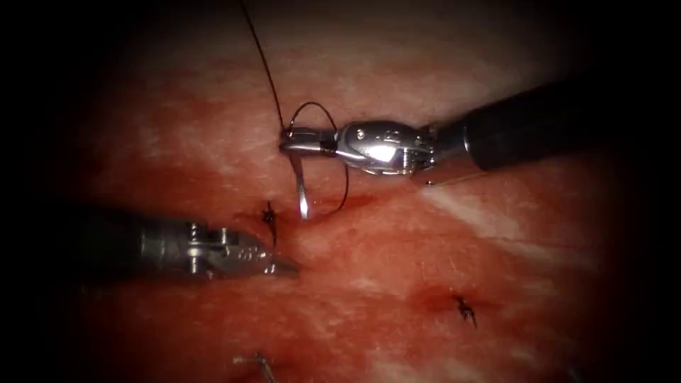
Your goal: Wound Closure
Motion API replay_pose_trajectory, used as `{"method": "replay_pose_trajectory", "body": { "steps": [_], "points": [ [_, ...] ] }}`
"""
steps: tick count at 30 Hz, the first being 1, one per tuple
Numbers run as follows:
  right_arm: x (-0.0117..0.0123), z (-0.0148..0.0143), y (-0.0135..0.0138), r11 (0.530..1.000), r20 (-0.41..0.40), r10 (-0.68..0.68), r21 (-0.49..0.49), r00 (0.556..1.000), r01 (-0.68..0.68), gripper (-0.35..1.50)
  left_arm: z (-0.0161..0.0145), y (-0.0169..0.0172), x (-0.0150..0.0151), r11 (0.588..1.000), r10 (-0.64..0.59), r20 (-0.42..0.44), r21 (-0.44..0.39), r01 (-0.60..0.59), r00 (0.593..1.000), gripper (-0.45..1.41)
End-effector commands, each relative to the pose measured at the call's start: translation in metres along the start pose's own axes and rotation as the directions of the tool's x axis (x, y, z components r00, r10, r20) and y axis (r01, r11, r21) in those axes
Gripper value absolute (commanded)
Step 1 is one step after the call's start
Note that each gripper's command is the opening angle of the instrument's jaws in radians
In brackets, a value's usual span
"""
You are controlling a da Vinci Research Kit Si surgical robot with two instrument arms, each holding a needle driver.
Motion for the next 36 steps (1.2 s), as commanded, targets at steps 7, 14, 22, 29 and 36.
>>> {"method": "replay_pose_trajectory", "body": {
  "steps": [7,14,22,29,36],
  "points": [
    [-0.0004,0.0007,-0.0001,1.0,0.002,0.019,-0.008,1.0,-0.019,-0.35,0.0011,0.0007,0.0002,1.0,-0.003,-0.001,-0.007,0.003,1.0,-0.45],
    [-0.0003,0.0006,0.0001,0.996,0.022,0.063,-0.07,0.998,-0.062,-0.35,0.0014,0.0012,0.0008,1.0,-0.007,-0.012,-0.009,0.007,1.0,-0.45],
    [-0.0003,0.0004,-0.0003,0.975,0.051,0.201,-0.103,0.978,-0.195,-0.35,0.0016,0.0009,0.0009,1.0,-0.007,-0.018,-0.007,0.007,1.0,-0.45],
    [-0.0001,0.0004,-0.0002,0.943,0.04,0.315,-0.127,0.948,-0.308,-0.35,0.0017,0.0004,0.0007,1.0,-0.012,-0.027,-0.006,0.012,1.0,-0.45],
    [0.0004,0.0003,-0.0001,0.941,0.04,0.324,-0.115,0.945,-0.318,-0.35,0.0017,0.0002,0.0004,1.0,-0.016,-0.028,-0.007,0.015,0.999,-0.45]
  ]
}}
